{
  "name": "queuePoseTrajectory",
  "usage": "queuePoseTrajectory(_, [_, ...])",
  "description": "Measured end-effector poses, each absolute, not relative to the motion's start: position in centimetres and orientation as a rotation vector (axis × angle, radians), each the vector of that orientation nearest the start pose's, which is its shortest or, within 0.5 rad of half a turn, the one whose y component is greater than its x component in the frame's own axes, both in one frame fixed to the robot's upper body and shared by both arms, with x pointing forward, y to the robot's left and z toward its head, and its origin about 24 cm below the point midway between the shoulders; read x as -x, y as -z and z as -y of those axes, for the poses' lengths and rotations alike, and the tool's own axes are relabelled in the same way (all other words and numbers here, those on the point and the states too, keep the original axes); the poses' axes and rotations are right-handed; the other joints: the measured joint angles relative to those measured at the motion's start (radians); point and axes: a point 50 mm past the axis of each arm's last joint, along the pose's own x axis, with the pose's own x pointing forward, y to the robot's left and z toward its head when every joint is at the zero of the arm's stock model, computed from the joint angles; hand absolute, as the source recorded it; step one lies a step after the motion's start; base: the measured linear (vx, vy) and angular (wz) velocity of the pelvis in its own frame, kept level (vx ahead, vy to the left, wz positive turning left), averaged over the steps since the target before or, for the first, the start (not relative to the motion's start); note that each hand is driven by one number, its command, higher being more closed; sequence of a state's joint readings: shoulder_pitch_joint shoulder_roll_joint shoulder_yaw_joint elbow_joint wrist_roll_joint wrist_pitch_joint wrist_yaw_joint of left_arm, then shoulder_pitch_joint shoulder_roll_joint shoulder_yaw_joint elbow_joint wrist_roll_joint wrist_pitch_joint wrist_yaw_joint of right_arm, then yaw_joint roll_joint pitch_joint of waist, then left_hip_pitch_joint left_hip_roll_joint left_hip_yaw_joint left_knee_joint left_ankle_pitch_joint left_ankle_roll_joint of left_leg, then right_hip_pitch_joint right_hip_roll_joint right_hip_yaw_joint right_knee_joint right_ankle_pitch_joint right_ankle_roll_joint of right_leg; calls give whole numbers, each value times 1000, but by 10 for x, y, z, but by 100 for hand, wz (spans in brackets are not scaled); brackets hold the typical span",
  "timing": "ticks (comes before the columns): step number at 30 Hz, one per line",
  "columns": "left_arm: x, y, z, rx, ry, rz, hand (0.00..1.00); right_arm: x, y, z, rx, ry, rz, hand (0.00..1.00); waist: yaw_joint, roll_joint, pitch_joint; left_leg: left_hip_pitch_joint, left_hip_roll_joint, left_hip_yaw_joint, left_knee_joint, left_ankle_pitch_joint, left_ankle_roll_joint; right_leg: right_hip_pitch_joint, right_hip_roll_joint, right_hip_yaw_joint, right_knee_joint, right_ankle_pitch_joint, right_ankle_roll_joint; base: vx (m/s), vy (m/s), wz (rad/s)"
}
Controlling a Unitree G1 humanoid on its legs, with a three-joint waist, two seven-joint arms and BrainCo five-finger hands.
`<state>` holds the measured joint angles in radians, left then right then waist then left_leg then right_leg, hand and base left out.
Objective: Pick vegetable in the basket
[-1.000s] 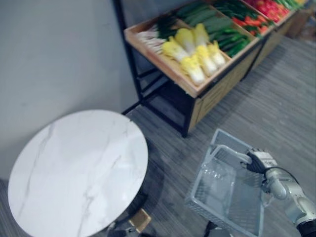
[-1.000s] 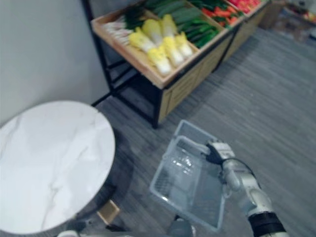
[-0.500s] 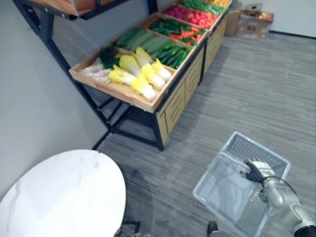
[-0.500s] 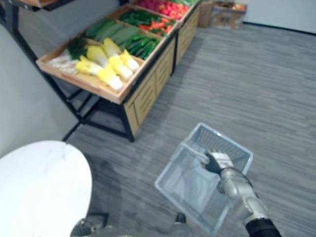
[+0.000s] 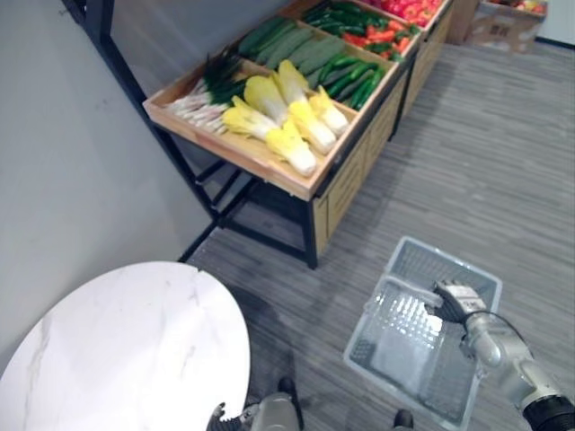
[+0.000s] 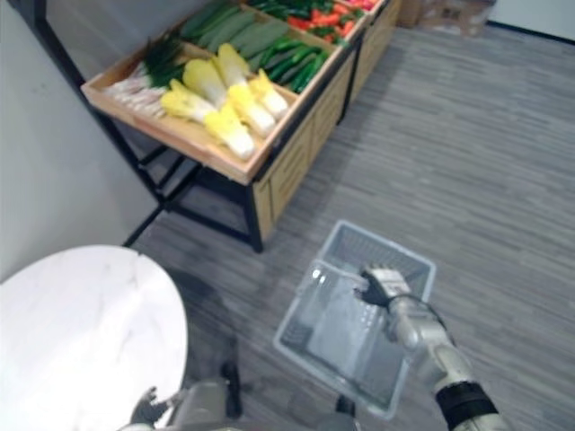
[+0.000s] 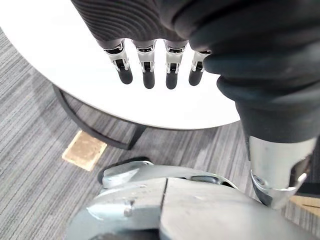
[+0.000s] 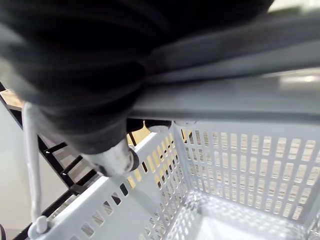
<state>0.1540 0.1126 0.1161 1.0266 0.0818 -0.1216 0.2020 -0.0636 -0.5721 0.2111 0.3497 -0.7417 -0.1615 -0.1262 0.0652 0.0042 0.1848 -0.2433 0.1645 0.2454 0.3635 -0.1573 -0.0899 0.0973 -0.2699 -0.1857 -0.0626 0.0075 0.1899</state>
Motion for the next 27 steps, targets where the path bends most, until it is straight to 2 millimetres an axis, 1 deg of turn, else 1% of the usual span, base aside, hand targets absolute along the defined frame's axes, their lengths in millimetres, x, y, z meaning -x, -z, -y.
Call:
queuePoseTrajectory(1, [-77,156,-220,-219,-327,-1043,0,-250,-6,235,1309,-230,-74,100,3,-4,-2,2,-9,2,4,-9,7,0,-10,-1,4,3,4,202,177,-2])
queuePoseTrajectory(2, [-77,156,-220,-222,-325,-1046,0,-250,-4,233,1301,-230,-78,100,4,-10,-1,12,-27,6,4,-24,26,-8,-28,-2,37,10,16,261,213,10])
queuePoseTrajectory(3, [-75,157,-220,-226,-320,-1054,0,-248,-1,232,1290,-230,-89,100,7,-15,1,29,-39,8,-4,-40,36,-27,-42,1,103,10,16,265,214,9])
queuePoseTrajectory(4, [-75,157,-219,-229,-314,-1057,0,-247,0,231,1283,-229,-95,100,9,-15,1,41,-41,14,-11,-49,37,-51,-48,5,157,10,16,247,224,-3])
queuePoseTrajectory(5, [-74,157,-220,-246,-300,-1060,0,-245,3,227,1264,-229,-101,100,16,-11,-2,64,-42,20,-22,-66,50,-121,-63,18,311,10,15,263,248,-5])
queuePoseTrajectory(6, [-74,156,-224,-275,-292,-1058,0,-243,7,222,1240,-233,-106,100,14,-31,-3,91,-53,24,-32,-80,64,-199,-93,41,488,20,1,212,204,1])
queuePoseTrajectory(7, [-74,155,-227,-292,-286,-1059,0,-243,8,220,1230,-225,-106,100,14,-46,-4,106,-62,26,-36,-86,71,-234,-108,55,565,38,-16,299,215,15])
queuePoseTrajectory(8, [-75,154,-233,-320,-277,-1060,0,-244,8,218,1225,-224,-104,100,10,-65,-1,146,-77,23,-54,-95,86,-284,-123,88,686,124,-33,303,156,23])
queuePoseTrajectory(9, [-76,153,-234,-335,-265,-1055,0,-244,9,217,1223,-227,-106,100,5,-52,9,200,-74,12,-85,-101,96,-327,-116,110,813,149,-18,357,173,24])
queuePoseTrajectory(10, [-78,153,-233,-340,-254,-1052,0,-244,9,216,1221,-228,-105,100,3,-52,12,233,-73,7,-104,-101,97,-352,-102,114,886,98,-39,298,89,24])
queuePoseTrajectory(11, [-80,151,-236,-352,-255,-1044,0,-245,9,215,1223,-227,-100,100,-3,-48,15,290,-67,0,-141,-101,97,-392,-69,103,974,9,-59,295,47,22])
queuePoseTrajectory(12, [-83,150,-238,-357,-256,-1035,0,-248,5,214,1228,-212,-77,100,-13,-44,17,334,-68,-6,-175,-101,97,-426,-46,54,972,-51,-88,301,30,24])
queuePoseTrajectory(13, [-86,150,-238,-358,-254,-1027,0,-249,3,214,1232,-207,-66,100,-19,-44,17,353,-69,-10,-192,-101,97,-443,-37,24,946,-72,-107,305,-11,32])
queuePoseTrajectory(14, [-94,148,-237,-357,-253,-1006,0,-251,1,214,1234,-199,-57,100,-32,-39,20,379,-65,-16,-214,-101,97,-463,-9,-20,835,-86,-126,245,-41,34])
queuePoseTrajectory(15, [-99,147,-237,-356,-252,-990,0,-251,1,214,1233,-193,-58,100,-37,-36,23,389,-62,-22,-221,-101,97,-463,8,-35,749,-84,-124,381,-137,75])
queuePoseTrajectory(16, [-113,141,-236,-353,-250,-939,0,-250,1,220,1230,-165,-77,100,-51,-35,23,401,-61,-48,-224,-101,96,-462,38,-26,495,-63,-105,333,-159,76])
queuePoseTrajectory(17, [-116,140,-235,-352,-249,-927,0,-250,0,222,1228,-154,-84,100,-57,-35,24,406,-60,-53,-225,-101,95,-460,41,-15,419,-52,-99,357,-187,82])
queuePoseTrajectory(18, [-119,139,-235,-351,-248,-917,0,-250,0,224,1227,-146,-88,100,-61,-35,23,409,-57,-64,-225,-103,78,-458,45,6,348,-35,-96,346,-210,68])
queuePoseTrajectory(19, [-123,138,-232,-346,-245,-900,0,-250,-2,229,1225,-120,-95,100,-64,-37,24,425,-40,-79,-226,-121,42,-456,51,42,233,7,-99,443,-286,77])
queuePoseTrajectory(20, [-122,138,-234,-347,-248,-901,0,-249,-2,233,1222,-106,-105,100,-61,-41,24,448,-27,-107,-229,-146,0,-456,42,72,154,37,-94,553,-390,74])
queuePoseTrajectory(21, [-122,137,-236,-349,-253,-902,0,-248,-1,233,1220,-105,-110,100,-61,-51,23,464,-26,-123,-233,-159,-21,-449,34,79,136,36,-94,468,-360,62])
queuePoseTrajectory(22, [-118,138,-240,-356,-263,-918,0,-245,0,236,1222,-95,-125,100,-59,-53,28,498,-16,-141,-239,-182,-55,-440,25,74,156,114,-66,488,-381,56])
queuePoseTrajectory(23, [-113,143,-232,-330,-258,-942,0,-245,0,244,1224,-61,-151,100,-59,-18,26,509,35,-164,-235,-187,-70,-455,49,42,247,160,-53,478,-388,46])
queuePoseTrajectory(24, [-112,146,-220,-299,-247,-951,0,-247,-3,248,1235,-44,-155,100,-58,25,18,506,78,-180,-215,-146,-83,-472,79,19,320,93,-80,468,-374,23])
queuePoseTrajectory(25, [-111,147,-216,-287,-244,-956,0,-248,-3,248,1238,-44,-155,100,-57,26,18,503,86,-186,-203,-114,-85,-479,83,13,353,70,-92,454,-389,10])
queuePoseTrajectory(26, [-108,150,-210,-260,-251,-972,0,-247,-3,249,1238,-44,-159,100,-64,28,16,484,100,-211,-167,-56,-90,-475,89,-6,398,40,-110,456,-351,9])
queuePoseTrajectory(27, [-105,151,-210,-242,-267,-976,0,-245,-1,250,1238,-42,-170,100,-65,29,12,459,111,-241,-110,-1,-96,-466,97,-27,422,3,-129,452,-335,15])
